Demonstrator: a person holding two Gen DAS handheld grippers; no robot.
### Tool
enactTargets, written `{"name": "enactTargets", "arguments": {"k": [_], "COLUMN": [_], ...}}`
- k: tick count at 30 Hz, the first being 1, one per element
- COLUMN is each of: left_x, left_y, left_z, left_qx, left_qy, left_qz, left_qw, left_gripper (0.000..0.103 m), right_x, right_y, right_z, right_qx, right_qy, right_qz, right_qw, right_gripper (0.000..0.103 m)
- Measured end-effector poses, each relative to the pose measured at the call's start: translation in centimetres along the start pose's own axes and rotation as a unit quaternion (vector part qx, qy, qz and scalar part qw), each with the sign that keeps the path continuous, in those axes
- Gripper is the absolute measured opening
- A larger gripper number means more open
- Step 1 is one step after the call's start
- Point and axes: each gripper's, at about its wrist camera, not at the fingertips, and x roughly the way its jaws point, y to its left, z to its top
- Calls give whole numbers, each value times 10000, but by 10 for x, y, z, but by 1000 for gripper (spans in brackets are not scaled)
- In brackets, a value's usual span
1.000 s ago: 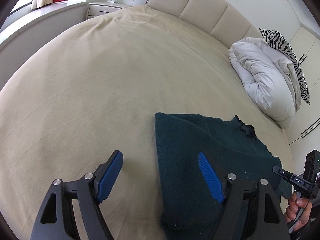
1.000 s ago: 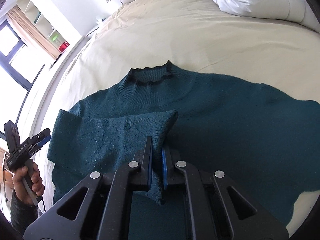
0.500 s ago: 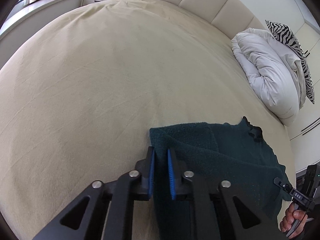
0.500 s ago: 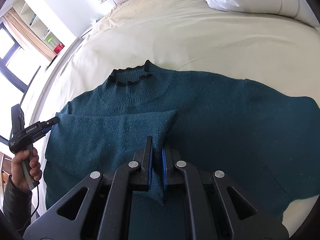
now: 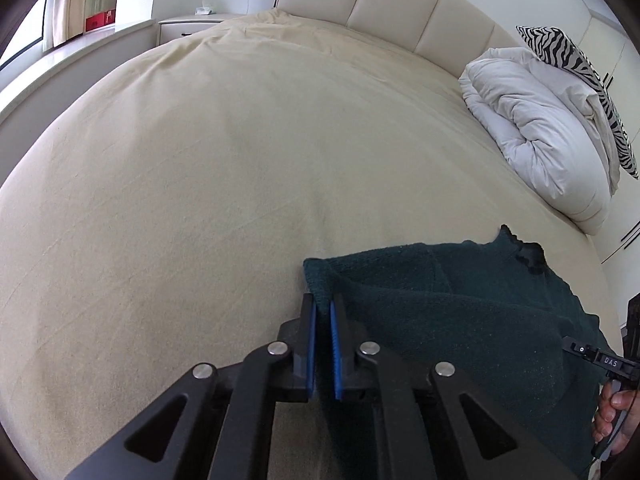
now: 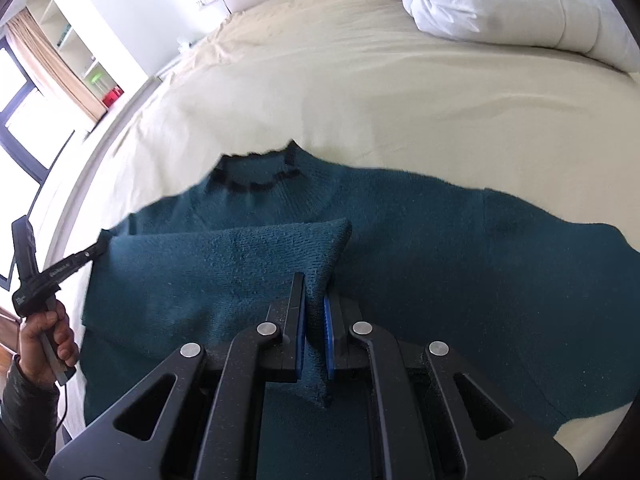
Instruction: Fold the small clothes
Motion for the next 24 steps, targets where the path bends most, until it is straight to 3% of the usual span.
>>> {"name": "enactTargets", "arguments": {"k": [1,3,8,11,13,14,15,16,20,23,24], "left_x": [-2,-2,-3,-12,-26,-35,-45,-55,-69,-57,-55], "left_y": [-1,-1,0,3,6,7,9,9,-1,-16,-18], "left_z": [0,1,-2,-4,-7,-10,-14,-20,-51,-66,-68], "left_qx": [39,70,33,-94,-143,-183,-223,-228,6,357,380], "left_qy": [-23,-6,-30,-3,-38,-91,-154,-195,98,262,268], "left_qz": [17,14,-23,-96,60,96,88,57,-39,269,255], "left_qw": [10000,10000,10000,9999,9999,9997,9996,9995,9999,9987,9986], "left_gripper": [7,7,10,14,38,46,61,68,69,55,44], "right_x": [11,10,-1,8,8,7,3,1,-19,-18,-13], "right_y": [-8,-16,-1,-12,-20,-21,-20,-21,-23,-13,-6], "right_z": [-2,-3,-2,-3,-4,-5,-7,-8,-18,-24,-26], "right_qx": [178,452,144,416,616,652,687,701,910,747,588], "right_qy": [133,-8,-117,-45,-144,-179,-216,-201,-344,-235,-80], "right_qz": [22,263,48,82,280,321,337,325,663,653,531], "right_qw": [9998,9986,9998,9991,9976,9972,9968,9968,9930,9948,9968], "right_gripper": [6,6,6,7,6,8,12,15,46,47,46]}}
